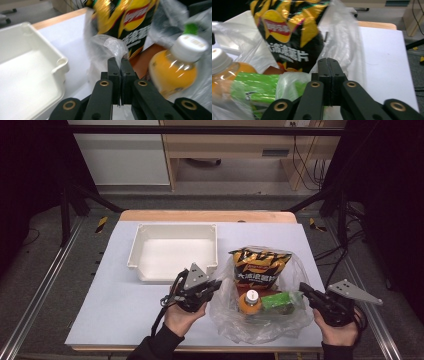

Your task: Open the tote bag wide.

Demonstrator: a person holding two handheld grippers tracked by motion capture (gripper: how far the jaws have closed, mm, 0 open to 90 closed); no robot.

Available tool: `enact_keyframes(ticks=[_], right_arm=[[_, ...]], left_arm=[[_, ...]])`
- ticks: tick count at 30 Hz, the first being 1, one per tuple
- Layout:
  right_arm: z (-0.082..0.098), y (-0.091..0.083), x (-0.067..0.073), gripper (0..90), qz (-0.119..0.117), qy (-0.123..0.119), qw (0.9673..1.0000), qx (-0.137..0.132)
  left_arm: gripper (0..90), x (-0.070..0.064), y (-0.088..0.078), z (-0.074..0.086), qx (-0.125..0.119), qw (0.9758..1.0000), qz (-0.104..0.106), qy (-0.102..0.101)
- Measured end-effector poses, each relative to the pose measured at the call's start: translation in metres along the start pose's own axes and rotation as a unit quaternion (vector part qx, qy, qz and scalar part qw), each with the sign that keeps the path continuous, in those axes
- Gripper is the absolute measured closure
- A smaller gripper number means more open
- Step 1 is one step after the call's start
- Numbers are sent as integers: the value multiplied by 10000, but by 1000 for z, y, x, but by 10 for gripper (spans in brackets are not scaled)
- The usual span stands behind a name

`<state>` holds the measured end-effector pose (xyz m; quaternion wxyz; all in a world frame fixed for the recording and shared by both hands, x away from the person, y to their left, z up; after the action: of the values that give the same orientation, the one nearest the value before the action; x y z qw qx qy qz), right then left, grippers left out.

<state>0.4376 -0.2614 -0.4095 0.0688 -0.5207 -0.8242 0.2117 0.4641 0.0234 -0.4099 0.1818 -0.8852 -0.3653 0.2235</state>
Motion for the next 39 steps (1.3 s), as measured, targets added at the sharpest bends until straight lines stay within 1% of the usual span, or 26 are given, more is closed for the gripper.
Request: enact_keyframes(ticks=[1, 3, 4, 6, 8, 9, 12, 15, 16, 19, 21, 23, 24, 25, 26, 27, 28, 29, 30, 31, 33, 34, 35, 36, 39], right_arm=[[0, 0, 0, 900, 0, 0, 10000, 0], [3, -4, -8, 900, 150, 59, 9999, -14], [5, -5, -12, 900, 225, 77, 9997, -13], [8, -7, -18, 900, 279, 154, 9995, -64], [8, -9, -18, 900, 212, 181, 9995, -143], [4, -12, -17, 884, 169, 160, 9994, -249], [-7, -19, -12, 900, 94, 10, 9990, -427], [-13, -21, -14, 900, 144, -69, 9990, -425], [-13, -21, -14, 900, 144, -69, 9990, -425], [-18, -23, -15, 803, 186, 21, 9984, -539], [-25, -27, -13, 726, 132, 43, 9979, -634], [-35, -30, -11, 639, 168, -67, 9969, -763], [-43, -28, -9, 561, 184, -134, 9964, -819], [-43, -28, -9, 561, 184, -134, 9964, -819], [-47, -27, -7, 542, 196, -164, 9961, -846], [-50, -23, -5, 519, 156, -208, 9964, -803], [-52, -12, 1, 485, 56, -243, 9970, -736], [-52, -12, 1, 485, 56, -243, 9970, -736], [-50, -1, 5, 448, -11, -269, 9978, -611], [-50, -1, 5, 448, -11, -269, 9978, -611], [-42, 15, 10, 406, -74, -246, 9988, -428], [-32, 25, 10, 411, -32, -244, 9994, -250], [-32, 25, 10, 411, -32, -244, 9994, -250], [-28, 28, 10, 434, -1, -251, 9995, -181], [-12, 30, 1, 595, 208, -233, 9995, 79]], left_arm=[[886, 6, 0, 4, 31, 10000, -40, -51], [888, 14, 2, 12, 92, 9999, -97, -95], [888, 17, 3, 14, 114, 9998, -121, -108], [889, 21, 6, 23, 179, 9996, -104, -174], [889, 23, 9, 30, 210, 9996, -96, -179], [889, 24, 11, 33, 235, 9995, -90, -193], [889, 26, 14, 42, 302, 9993, -79, -186], [889, 28, 18, 52, 349, 9991, -64, -210], [889, 28, 18, 52, 349, 9991, -64, -210], [889, 29, 20, 56, 337, 9992, -31, -223], [889, 28, 20, 57, 367, 9991, -14, -233], [889, 27, 21, 57, 340, 9992, 9, -219], [889, 26, 20, 57, 330, 9992, 19, -211], [889, 25, 20, 57, 312, 9993, 24, -200], [889, 24, 20, 57, 288, 9994, 47, -202], [889, 24, 20, 56, 274, 9994, 50, -186], [889, 24, 20, 55, 249, 9995, 53, -177], [889, 25, 20, 55, 232, 9995, 61, -182], [889, 25, 19, 54, 209, 9996, 51, -191], [889, 25, 19, 53, 194, 9996, 48, -195], [889, 27, 18, 51, 141, 9997, 28, -217], [889, 27, 18, 50, 128, 9997, 18, -221], [889, 28, 17, 51, 134, 9997, 14, -221], [889, 29, 17, 51, 134, 9997, 0, -221], [889, 30, 18, 52, 164, 9996, -14, -236]])
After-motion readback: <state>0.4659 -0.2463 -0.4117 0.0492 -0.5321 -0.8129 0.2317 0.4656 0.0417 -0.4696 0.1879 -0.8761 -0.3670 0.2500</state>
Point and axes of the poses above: each handheld gripper's, and its own axes: y roughly forward along the jaws, z roughly out of its underside, x roughly to its left, the point moved 8 cm from there along y, roughly forward along the jaws, and after that the axes turned 14 degrees about -y, right-handed, at the moved point
